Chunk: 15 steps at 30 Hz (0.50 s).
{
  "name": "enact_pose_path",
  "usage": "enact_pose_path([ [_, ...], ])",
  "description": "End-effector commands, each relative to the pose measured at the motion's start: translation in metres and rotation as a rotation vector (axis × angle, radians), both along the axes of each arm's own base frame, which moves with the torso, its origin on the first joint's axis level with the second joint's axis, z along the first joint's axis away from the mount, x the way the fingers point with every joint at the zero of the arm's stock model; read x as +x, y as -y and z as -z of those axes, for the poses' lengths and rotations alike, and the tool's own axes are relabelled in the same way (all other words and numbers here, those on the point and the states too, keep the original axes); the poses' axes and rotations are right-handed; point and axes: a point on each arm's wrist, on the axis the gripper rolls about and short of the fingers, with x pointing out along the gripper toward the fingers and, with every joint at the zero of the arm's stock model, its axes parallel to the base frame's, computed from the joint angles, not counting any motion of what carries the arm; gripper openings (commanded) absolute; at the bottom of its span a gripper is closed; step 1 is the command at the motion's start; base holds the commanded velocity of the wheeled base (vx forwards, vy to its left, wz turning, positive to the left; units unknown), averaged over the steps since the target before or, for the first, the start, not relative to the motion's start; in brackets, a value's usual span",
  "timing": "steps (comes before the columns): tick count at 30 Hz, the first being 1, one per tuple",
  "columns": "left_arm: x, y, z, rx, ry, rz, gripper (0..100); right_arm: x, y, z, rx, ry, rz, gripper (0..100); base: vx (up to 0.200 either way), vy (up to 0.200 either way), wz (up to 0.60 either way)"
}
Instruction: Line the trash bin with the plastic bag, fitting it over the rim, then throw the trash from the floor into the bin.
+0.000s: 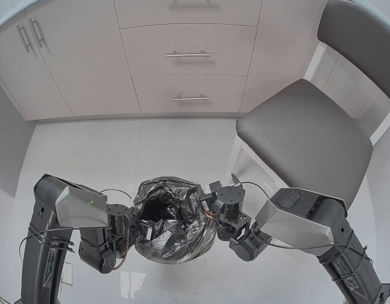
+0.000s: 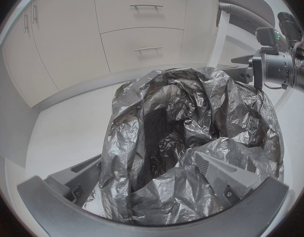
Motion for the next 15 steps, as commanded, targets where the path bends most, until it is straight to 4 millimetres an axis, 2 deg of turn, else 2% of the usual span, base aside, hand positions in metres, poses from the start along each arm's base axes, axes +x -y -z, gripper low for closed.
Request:
enact_pose_path([
  [1, 0.000, 0.000, 0.001, -0.001, 0.000, -0.001, 100, 0.004, 0.002, 0.004, -0.001, -0.002, 0.008, 100, 0.000, 0.000, 0.00],
  [8, 0.001, 0.000, 0.002, -0.001, 0.001, -0.001, 100, 0.007, 0.008, 0.025, -0.025, -0.031, 0.021, 100, 0.000, 0.000, 0.00],
  [15, 0.003, 0.000, 0.002, -0.002, 0.004, -0.002, 100, 0.009, 0.012, 0.024, -0.018, -0.027, 0.032, 100, 0.000, 0.000, 0.00],
])
